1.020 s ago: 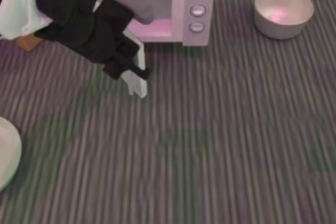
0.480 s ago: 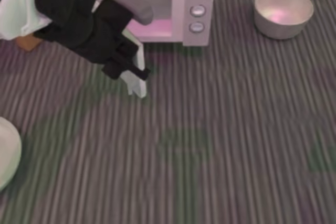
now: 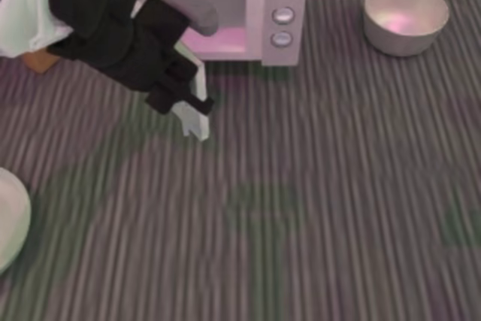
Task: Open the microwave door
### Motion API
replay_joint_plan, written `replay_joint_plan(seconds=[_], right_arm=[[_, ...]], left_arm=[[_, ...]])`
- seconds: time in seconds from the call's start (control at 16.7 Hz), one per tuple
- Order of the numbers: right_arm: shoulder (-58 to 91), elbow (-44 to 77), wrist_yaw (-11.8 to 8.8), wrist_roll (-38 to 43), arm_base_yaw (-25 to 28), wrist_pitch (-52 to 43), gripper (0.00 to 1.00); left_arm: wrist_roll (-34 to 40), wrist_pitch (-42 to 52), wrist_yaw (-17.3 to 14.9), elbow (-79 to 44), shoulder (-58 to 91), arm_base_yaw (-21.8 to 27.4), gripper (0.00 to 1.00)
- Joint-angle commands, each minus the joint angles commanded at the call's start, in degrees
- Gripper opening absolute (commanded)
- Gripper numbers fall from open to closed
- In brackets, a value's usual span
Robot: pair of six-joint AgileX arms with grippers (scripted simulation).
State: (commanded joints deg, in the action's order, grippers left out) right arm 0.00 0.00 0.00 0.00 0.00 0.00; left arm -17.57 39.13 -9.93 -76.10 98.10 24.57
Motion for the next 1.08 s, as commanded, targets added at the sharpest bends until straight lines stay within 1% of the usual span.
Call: replay_joint_plan(seconds=[0.48, 0.6, 1.08], right_arm=[[0.0, 0.0, 0.0, 0.0, 0.0, 0.0, 1.00], [0.0, 0.0, 0.0, 0.0, 0.0, 0.0, 1.00], [0.0, 0.0, 0.0, 0.0, 0.0, 0.0, 1.00]], left_arm=[[0.0, 0.0, 0.0, 0.0, 0.0, 0.0, 0.00], [0.0, 0.0, -0.4, 0.0, 0.0, 0.2, 0.00], [-9.2, 2.0, -4.8, 1.8, -1.8, -3.7, 0.00]])
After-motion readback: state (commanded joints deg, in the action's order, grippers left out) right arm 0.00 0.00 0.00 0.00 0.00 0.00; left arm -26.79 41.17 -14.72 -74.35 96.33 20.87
